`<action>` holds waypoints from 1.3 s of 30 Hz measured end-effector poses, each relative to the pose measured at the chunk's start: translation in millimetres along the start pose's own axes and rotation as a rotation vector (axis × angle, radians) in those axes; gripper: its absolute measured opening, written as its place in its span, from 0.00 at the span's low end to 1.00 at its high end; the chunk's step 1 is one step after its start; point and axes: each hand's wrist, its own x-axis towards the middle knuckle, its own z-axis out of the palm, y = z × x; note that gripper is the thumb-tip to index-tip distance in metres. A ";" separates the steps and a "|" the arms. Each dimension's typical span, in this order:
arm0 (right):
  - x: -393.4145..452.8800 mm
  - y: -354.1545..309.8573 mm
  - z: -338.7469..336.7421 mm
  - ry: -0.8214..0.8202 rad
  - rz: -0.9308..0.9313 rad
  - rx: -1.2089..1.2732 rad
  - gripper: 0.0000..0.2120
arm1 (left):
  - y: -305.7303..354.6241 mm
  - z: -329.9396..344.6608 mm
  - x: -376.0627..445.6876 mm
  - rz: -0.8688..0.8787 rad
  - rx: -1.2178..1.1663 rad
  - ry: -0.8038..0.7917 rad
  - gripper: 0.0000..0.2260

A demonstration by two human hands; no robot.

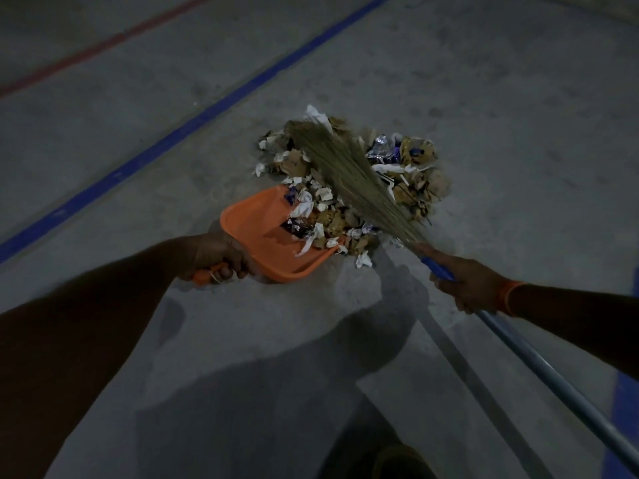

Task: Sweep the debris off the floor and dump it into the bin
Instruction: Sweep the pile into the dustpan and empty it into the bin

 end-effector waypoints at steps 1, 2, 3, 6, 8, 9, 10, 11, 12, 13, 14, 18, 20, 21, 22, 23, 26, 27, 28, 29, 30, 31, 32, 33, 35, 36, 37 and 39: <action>-1.0 -1.6 2.7 -0.010 0.005 0.007 0.35 | 0.2 1.1 -0.6 -0.001 -0.005 0.003 0.16; -2.4 -3.7 6.1 -0.018 0.013 0.017 0.35 | 0.2 2.3 -1.6 -0.003 -0.006 0.002 0.16; -4.0 -5.8 9.9 -0.032 0.021 0.033 0.35 | 0.2 3.2 -2.6 -0.004 -0.004 -0.005 0.15; -8.2 -14.2 19.7 -0.076 0.038 0.089 0.36 | 0.9 5.6 -4.1 0.001 0.000 -0.027 0.17; -9.8 -18.2 21.2 -0.083 0.041 0.107 0.37 | 1.2 7.1 -4.4 0.007 0.000 -0.029 0.17; -10.5 -19.0 20.4 -0.078 0.038 0.110 0.37 | 1.2 7.6 -4.7 0.008 0.004 -0.031 0.17; -11.7 -19.2 18.7 -0.070 0.030 0.110 0.36 | 0.9 7.8 -4.9 0.007 0.008 -0.032 0.17; -13.4 -18.5 15.7 -0.058 0.020 0.105 0.36 | 0.5 7.7 -5.0 0.005 0.012 -0.032 0.17; -15.2 -18.1 11.9 -0.041 0.006 0.098 0.35 | 0.3 7.4 -5.1 0.004 0.013 -0.033 0.17; -17.0 -17.3 7.1 -0.021 -0.005 0.087 0.35 | 0.1 7.1 -5.6 0.005 0.013 -0.035 0.17; -18.5 -16.7 1.6 0.004 -0.014 0.081 0.35 | 0.1 7.1 -5.8 0.006 0.011 -0.039 0.17; -21.8 -10.2 -21.7 0.090 -0.051 0.023 0.37 | -0.2 4.9 -6.9 0.016 0.000 -0.043 0.18; -21.9 -2.4 -33.5 0.126 -0.050 -0.041 0.38 | -2.8 1.4 -8.4 0.024 0.000 -0.047 0.18; -21.6 2.3 -38.6 0.135 -0.042 -0.071 0.38 | -4.5 -0.5 -9.5 0.028 0.002 -0.047 0.18; -20.9 7.2 -43.1 0.139 -0.031 -0.099 0.37 | -6.8 -2.5 -10.1 0.031 0.004 -0.043 0.18; -20.0 12.5 -46.6 0.138 -0.020 -0.124 0.37 | -8.9 -4.1 -11.0 0.032 0.005 -0.039 0.18; -16.7 24.4 -49.6 0.110 0.025 -0.196 0.36 | -13.6 -7.5 -12.3 0.012 0.002 -0.038 0.17; -16.0 27.6 -47.8 0.091 0.038 -0.211 0.36 | -14.2 -7.9 -11.6 0.003 0.002 -0.042 0.17; -15.8 30.3 -44.7 0.070 0.048 -0.219 0.37 | -13.9 -7.4 -10.9 -0.002 0.004 -0.050 0.17; -15.5 32.5 -40.8 0.049 0.048 -0.230 0.39 | -13.3 -6.2 -9.7 -0.004 0.009 -0.062 0.17; -14.9 33.9 -36.3 0.029 0.036 -0.238 0.40 | -12.2 -3.5 -8.3 -0.002 0.013 -0.072 0.17; -13.6 34.3 -31.5 0.006 0.024 -0.242 0.42 | -10.3 0.2 -7.0 0.001 0.015 -0.077 0.17; -12.1 33.7 -27.5 -0.012 0.013 -0.235 0.42 | -8.6 4.2 -4.7 0.005 0.014 -0.075 0.17; -11.1 33.0 -23.9 -0.023 0.011 -0.224 0.42 | -6.7 8.6 -2.0 0.009 0.016 -0.071 0.17; -10.6 30.3 -19.3 -0.033 0.012 -0.208 0.41 | -2.8 16.7 4.1 0.023 0.029 -0.074 0.16; -10.7 30.7 -18.1 -0.034 0.007 -0.216 0.41 | -0.8 20.3 7.2 0.034 0.041 -0.079 0.16; -11.6 31.4 -17.5 -0.035 0.000 -0.221 0.41 | 0.5 23.0 10.5 0.044 0.049 -0.083 0.15; -15.1 33.0 -16.8 -0.040 -0.026 -0.236 0.41 | 2.6 29.2 16.5 0.058 0.043 -0.091 0.15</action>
